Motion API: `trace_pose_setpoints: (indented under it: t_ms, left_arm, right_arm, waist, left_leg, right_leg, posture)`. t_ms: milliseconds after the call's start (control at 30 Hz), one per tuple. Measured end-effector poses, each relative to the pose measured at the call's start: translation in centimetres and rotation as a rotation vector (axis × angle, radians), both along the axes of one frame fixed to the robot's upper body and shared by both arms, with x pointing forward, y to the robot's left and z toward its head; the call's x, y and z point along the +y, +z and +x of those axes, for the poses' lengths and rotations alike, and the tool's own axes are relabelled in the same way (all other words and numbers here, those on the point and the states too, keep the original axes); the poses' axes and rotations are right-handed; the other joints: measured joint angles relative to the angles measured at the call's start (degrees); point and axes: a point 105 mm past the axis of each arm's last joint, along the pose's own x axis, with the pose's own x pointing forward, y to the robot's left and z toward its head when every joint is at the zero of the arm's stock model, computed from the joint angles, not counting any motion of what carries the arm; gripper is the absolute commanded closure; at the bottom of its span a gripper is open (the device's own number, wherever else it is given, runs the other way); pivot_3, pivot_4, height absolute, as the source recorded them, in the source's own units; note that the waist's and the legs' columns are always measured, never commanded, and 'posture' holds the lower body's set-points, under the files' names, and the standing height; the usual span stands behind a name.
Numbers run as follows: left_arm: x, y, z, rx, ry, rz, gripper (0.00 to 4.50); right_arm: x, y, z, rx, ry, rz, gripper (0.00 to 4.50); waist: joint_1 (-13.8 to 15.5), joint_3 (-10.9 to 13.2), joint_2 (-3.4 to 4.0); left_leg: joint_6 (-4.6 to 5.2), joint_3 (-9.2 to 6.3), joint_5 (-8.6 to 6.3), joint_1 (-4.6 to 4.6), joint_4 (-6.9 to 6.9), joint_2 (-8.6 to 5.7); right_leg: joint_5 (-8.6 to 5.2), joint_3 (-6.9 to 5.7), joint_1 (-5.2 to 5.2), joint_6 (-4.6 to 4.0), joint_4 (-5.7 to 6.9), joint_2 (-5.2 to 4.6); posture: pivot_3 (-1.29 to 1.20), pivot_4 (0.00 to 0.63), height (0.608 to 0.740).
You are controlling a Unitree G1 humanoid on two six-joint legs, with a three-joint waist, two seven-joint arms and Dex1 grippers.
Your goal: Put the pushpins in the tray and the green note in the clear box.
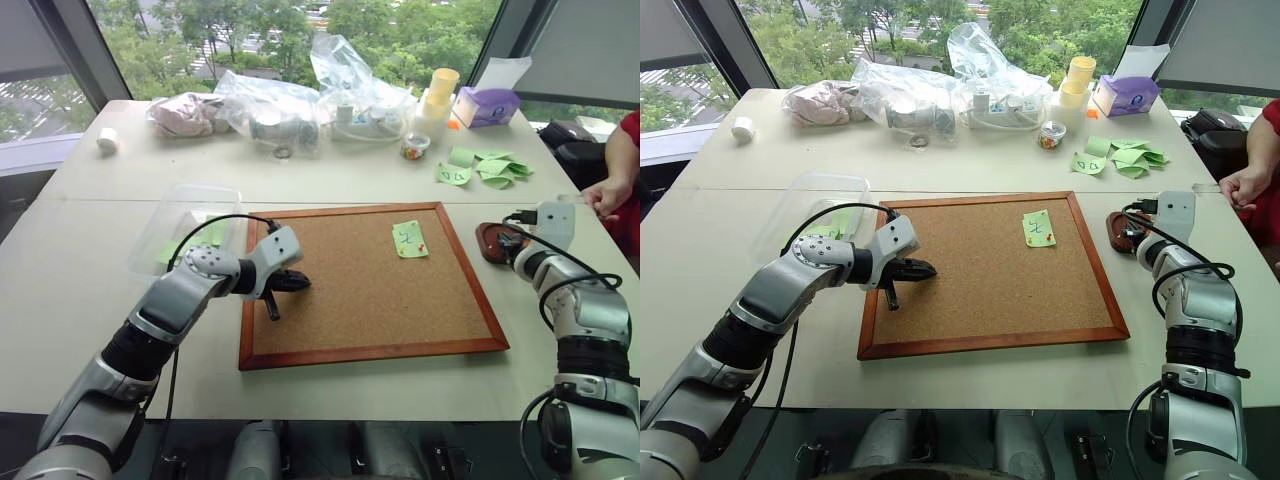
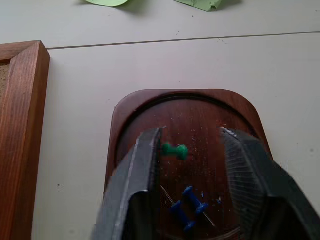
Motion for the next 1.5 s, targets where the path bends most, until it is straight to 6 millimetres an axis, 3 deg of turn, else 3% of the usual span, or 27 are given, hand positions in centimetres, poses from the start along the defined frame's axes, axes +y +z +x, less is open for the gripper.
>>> trace_pose_setpoints:
  t_ms: [67, 400, 733, 933, 1067, 1133, 1233, 1367, 1500]
  left_arm:
    - [0.1, 0.0, 0.0, -0.003, -0.003, 0.004, 4.5]
    - [0.1, 0.1, 0.0, -0.012, -0.014, 0.013, 4.5]
    - [0.1, 0.0, 0.0, -0.014, -0.015, 0.013, 4.5]
    - [0.1, 0.0, 0.0, -0.014, -0.014, 0.013, 4.5]
    - [0.1, 0.0, 0.0, -0.015, -0.014, 0.014, 4.5]
    - [0.2, 0.1, -0.1, -0.021, -0.022, 0.018, 4.5]
    - [1.7, 0.3, 0.1, -0.054, -0.041, 0.069, 4.5]
    - [2.2, 0.4, 0.7, -0.095, -0.073, 0.099, 4.5]
    - [2.5, 0.6, 1.3, -0.114, -0.089, 0.112, 4.5]
  right_arm:
    - [0.0, 0.0, 0.0, 0.0, -0.002, 0.0, 0.05]
    - [-0.4, 0.1, -0.2, -0.012, -0.023, 0.024, 0.05]
    - [-1.5, 0.6, -0.2, -0.078, -0.119, 0.262, 0.05]
    - [-0.8, -0.9, -0.4, -0.013, -0.08, 0.215, 0.05]
    - [-0.5, 0.3, -0.3, -0.071, -0.045, 0.182, 0.05]
    - [0.8, 2.0, -0.7, -0.141, 0.063, 0.122, 0.05]
    - [6.1, 3.5, -2.3, -0.185, 0.387, 0.037, 0.05]
    - [10.9, 2.7, -3.5, -0.143, 0.631, 0.054, 0.05]
    - [12.5, 1.8, -3.6, -0.115, 0.711, 0.038, 0.05]
  waist:
    - [-0.07, 0.0, 0.0]
    - [-0.05, 0.0, 0.0]
    - [-0.05, 0.01, 0.01]
    - [-0.07, 0.01, 0.01]
    - [-0.08, 0.01, 0.02]
    - [-0.01, 0.02, 0.04]
    - [-0.22, 0.02, 0.05]
    - [0.16, 0.02, 0.04]
    - [0.44, 0.02, 0.03]
  left_leg:
    - [0.0, 0.0, 0.0, 0.0, 0.0, 0.0]
    - [0.0, 0.0, 0.0, 0.0, -0.01, 0.01]
    - [0.0, 0.0, 0.0, 0.0, -0.01, 0.01]
    - [0.0, 0.01, 0.0, 0.0, -0.01, 0.01]
    - [0.0, 0.0, 0.0, 0.0, -0.02, 0.01]
    - [0.0, -0.03, 0.0, -0.02, -0.04, 0.01]
    - [0.0, -0.04, 0.0, 0.0, -0.07, 0.02]
    - [0.07, -0.02, -0.04, -0.01, 0.01, 0.0]
    - [0.1, -0.03, -0.06, -0.07, 0.02, -0.05]
  right_leg:
    - [0.0, 0.0, 0.0, 0.0, 0.0, 0.01]
    - [0.0, 0.0, 0.0, 0.0, 0.0, 0.01]
    - [0.0, 0.01, 0.0, 0.0, 0.0, 0.01]
    - [0.0, 0.01, 0.0, 0.0, 0.0, 0.01]
    - [0.0, 0.02, 0.0, 0.0, 0.0, 0.01]
    - [0.0, 0.02, -0.02, 0.0, -0.01, 0.02]
    - [-0.01, 0.02, -0.04, 0.0, -0.03, 0.13]
    - [0.0, 0.01, -0.01, 0.0, 0.0, 0.07]
    - [-0.01, 0.0, -0.01, -0.01, -0.07, 0.04]
  posture:
    - [0.0, 0.15, 0.735]
    - [0.0, 0.15, 0.735]
    - [0.0, 0.15, 0.735]
    - [0.0, 0.15, 0.735]
    - [0.0, 0.15, 0.735]
    - [0.0, 0.15, 0.735]
    - [0.0, 0.15, 0.735]
    - [0.0, 0.15, 0.735]
    - [0.0, 0.15, 0.735]
